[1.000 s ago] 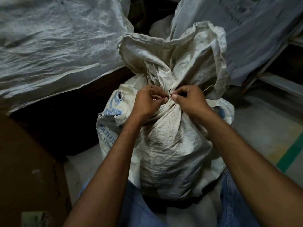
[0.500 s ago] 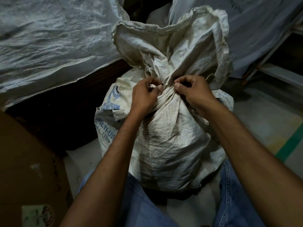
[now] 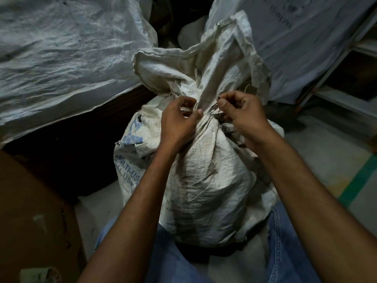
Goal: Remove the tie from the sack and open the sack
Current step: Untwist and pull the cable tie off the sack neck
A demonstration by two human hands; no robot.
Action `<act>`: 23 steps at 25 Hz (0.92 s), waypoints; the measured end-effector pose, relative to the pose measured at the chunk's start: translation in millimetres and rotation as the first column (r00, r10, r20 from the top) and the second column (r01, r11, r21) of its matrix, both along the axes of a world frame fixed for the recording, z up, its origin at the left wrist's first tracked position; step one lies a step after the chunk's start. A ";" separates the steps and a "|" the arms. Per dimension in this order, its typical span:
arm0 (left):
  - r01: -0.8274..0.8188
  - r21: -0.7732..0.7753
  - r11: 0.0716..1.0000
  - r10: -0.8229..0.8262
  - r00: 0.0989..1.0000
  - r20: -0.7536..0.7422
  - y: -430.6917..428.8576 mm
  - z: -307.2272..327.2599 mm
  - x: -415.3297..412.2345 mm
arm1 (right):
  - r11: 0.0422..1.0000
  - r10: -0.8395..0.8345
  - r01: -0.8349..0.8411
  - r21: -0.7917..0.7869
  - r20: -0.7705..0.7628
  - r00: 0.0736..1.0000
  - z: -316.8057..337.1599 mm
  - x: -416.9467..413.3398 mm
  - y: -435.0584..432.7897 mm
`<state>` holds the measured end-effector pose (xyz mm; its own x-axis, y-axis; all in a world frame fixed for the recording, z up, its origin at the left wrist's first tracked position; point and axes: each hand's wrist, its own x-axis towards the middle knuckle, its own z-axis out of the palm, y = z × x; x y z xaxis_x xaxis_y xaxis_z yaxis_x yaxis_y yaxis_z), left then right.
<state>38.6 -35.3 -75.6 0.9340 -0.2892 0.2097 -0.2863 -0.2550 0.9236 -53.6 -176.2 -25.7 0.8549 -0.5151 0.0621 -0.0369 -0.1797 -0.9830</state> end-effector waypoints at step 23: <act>-0.202 0.272 0.941 0.120 0.949 0.290 -10.4 27.5 16.9 | 1.000 0.026 -0.027 0.002 0.179 0.983 60.6 17.5 6.9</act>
